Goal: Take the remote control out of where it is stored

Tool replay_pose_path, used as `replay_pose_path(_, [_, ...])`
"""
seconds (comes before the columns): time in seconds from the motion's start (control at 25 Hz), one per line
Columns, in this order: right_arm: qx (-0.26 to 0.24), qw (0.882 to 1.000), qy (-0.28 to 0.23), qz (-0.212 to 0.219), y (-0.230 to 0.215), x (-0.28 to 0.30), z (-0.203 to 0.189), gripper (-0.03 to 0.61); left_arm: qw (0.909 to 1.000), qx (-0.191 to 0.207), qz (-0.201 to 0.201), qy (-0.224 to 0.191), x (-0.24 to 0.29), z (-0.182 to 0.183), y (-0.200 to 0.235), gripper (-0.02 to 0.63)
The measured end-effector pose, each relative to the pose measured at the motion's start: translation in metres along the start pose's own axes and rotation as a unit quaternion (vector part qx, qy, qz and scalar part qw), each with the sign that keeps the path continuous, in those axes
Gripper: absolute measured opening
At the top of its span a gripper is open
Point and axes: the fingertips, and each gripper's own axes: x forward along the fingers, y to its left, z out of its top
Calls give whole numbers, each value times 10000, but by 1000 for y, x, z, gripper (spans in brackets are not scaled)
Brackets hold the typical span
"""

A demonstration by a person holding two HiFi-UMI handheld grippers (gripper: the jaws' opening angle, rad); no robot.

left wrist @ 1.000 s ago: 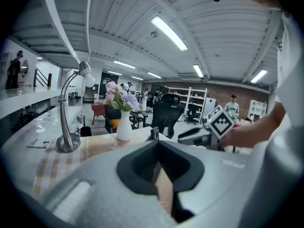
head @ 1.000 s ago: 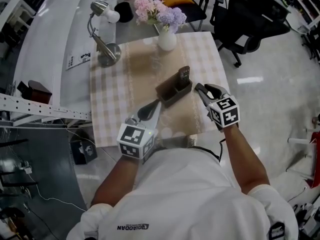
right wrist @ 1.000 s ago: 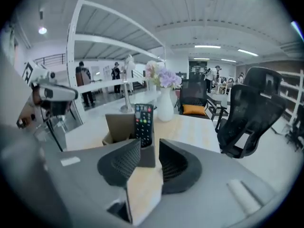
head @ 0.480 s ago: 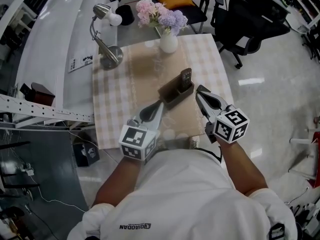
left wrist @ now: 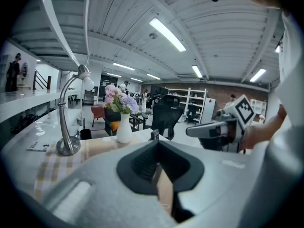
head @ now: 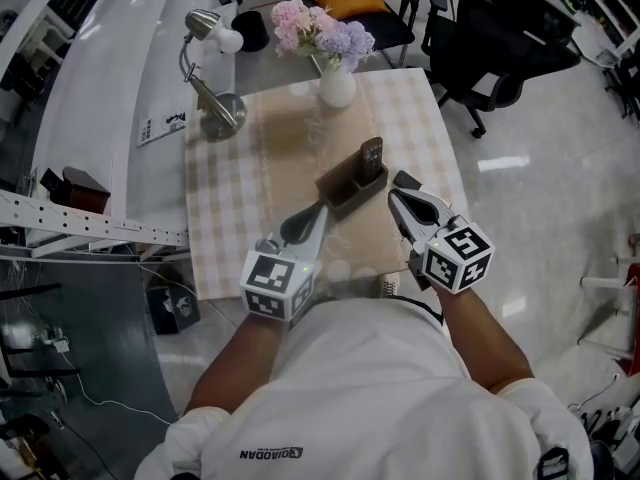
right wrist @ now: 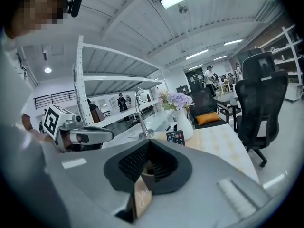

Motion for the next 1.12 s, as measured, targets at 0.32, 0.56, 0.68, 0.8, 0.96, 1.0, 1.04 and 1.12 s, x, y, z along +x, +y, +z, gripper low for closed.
replay_pose_path(0.32, [-140,9998,91,-47,-4,4,-4,5,10000,25,-42,36,4,1,-1,2])
replay_pose_path(0.56, [-272,9991,308,-122,-8,13,-13,5,9999,-100,-103,19,7,-2,1,3])
replay_pose_path(0.68, [-344,9987,364,-130,-8,18,-14,5,9999,-84,-65,35,7,-3,5,3])
replay_pose_path(0.8, [-417,9982,393,-170,-10,23,-14,6,10000,-19,-24,40,7,-3,7,3])
replay_pose_path(0.96, [-554,9967,470,-358,-20,33,-20,6,9998,174,83,100,6,-6,11,3])
replay_pose_path(1.0, [-606,9960,504,-426,-24,36,-22,7,9997,166,94,126,6,-7,12,3])
replay_pose_path(1.04, [-657,9951,548,-491,-28,41,-24,23,9997,147,106,149,5,-9,14,3])
replay_pose_path(1.12, [-727,9934,648,-606,-35,50,-29,42,9997,117,141,173,4,-11,17,3])
